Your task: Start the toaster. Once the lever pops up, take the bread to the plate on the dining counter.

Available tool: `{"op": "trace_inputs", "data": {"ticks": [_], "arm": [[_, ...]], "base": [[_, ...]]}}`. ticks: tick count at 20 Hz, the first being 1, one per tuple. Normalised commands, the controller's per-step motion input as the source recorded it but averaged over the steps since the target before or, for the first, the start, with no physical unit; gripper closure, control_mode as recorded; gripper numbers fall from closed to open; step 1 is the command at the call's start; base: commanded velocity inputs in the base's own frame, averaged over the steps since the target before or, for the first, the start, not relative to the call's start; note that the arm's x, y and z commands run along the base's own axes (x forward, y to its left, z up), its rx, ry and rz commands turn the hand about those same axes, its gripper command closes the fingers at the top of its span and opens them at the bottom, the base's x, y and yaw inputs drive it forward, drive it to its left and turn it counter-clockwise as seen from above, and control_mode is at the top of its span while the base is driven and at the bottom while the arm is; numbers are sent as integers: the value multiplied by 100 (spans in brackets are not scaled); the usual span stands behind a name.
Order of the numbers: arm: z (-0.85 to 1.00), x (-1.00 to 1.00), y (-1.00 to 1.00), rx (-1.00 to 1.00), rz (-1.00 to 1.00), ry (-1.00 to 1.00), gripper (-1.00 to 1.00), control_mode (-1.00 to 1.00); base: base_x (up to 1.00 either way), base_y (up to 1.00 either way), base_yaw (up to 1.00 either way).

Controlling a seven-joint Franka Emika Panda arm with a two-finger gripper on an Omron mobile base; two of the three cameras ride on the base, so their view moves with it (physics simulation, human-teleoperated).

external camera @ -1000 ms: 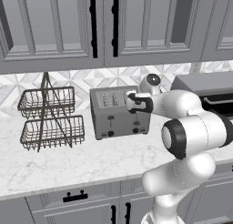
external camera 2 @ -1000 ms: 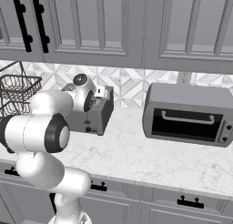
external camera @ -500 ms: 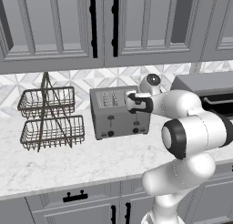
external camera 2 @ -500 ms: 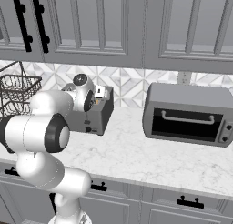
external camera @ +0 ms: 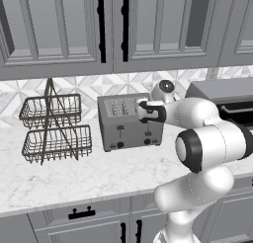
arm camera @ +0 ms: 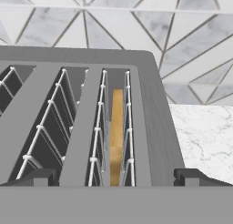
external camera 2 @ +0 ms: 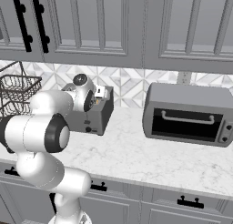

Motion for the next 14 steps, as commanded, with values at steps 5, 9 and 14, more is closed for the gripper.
{"op": "trace_inputs", "data": {"ticks": [5,9,14], "arm": [[0,0,0,0,0,0,-100,-100],[0,0,0,0,0,0,-100,-100],[0,0,0,0,0,0,-100,-100]], "base": [[0,0,0],[0,0,0],[0,0,0]]}}
